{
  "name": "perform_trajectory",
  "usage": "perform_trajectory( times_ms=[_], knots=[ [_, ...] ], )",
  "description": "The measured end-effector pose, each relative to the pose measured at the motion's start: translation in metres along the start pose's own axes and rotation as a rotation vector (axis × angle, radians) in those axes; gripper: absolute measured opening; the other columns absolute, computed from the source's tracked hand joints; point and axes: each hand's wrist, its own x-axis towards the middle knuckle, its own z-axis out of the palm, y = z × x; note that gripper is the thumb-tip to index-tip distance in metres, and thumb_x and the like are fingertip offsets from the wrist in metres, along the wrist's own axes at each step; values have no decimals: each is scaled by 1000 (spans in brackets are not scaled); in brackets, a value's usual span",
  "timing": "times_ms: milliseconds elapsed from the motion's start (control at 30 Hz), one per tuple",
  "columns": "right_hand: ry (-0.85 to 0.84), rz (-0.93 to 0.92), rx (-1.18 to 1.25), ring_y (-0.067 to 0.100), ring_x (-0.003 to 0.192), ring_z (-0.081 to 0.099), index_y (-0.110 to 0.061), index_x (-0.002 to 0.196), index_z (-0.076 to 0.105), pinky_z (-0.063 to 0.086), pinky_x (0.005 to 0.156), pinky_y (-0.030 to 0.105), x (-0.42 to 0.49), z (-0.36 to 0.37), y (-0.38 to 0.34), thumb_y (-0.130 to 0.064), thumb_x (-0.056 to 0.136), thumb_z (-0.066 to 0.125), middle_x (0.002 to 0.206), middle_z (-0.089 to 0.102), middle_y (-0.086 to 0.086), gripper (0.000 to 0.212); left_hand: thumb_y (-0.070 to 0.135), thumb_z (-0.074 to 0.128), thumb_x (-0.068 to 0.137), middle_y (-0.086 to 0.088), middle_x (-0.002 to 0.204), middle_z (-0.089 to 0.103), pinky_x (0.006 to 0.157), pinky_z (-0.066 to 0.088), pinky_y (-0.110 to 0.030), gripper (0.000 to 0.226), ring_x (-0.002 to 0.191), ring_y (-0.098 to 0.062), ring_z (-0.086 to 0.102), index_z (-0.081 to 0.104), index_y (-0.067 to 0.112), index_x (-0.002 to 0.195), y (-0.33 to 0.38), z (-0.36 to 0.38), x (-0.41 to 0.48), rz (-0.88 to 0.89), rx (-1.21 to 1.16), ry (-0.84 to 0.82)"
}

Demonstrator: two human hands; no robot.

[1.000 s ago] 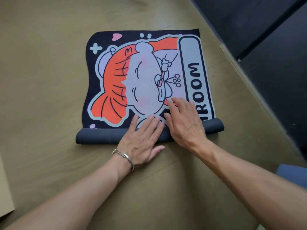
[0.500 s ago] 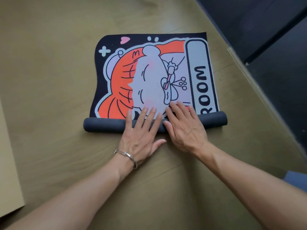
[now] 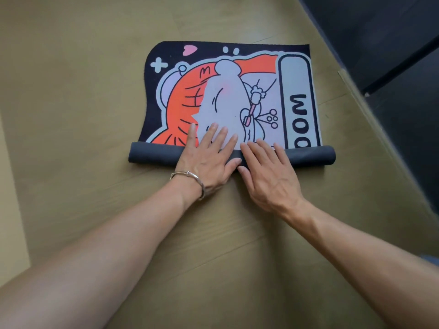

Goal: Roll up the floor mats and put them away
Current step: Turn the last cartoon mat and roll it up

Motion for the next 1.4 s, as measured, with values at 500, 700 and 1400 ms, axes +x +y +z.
perform_trajectory(
  times_ms=[500, 700, 1400],
  knots=[
    [-161, 44, 79, 29, 131, 36, -12, 134, 42, 26, 106, 42, 64, -12, 15, -51, 95, 11, 143, 40, 11, 63, 40, 33, 81, -4, 113, 63, 90, 43, -54, 54, 103, -22, 61, 42, 17, 128, -23, 21, 6, 42, -10, 358],
    [-244, -28, 215, 24, 111, 47, -17, 128, 53, 36, 95, 37, 55, -23, 26, -58, 90, 46, 119, 54, 6, 56, 27, 40, 79, -4, 95, 62, 70, 45, -44, 33, 82, -25, 60, 48, 22, 110, -20, 21, 9, 21, -66, 424],
    [-337, -16, 120, 25, 98, 54, -14, 122, 55, 44, 89, 39, -122, -25, 6, -45, 87, 55, 110, 58, 5, 46, 30, 37, 87, -4, 89, 61, 65, 41, -39, 34, 75, -26, 57, 43, 16, 118, 74, 43, -105, 236, -72, 412]
  ],
)
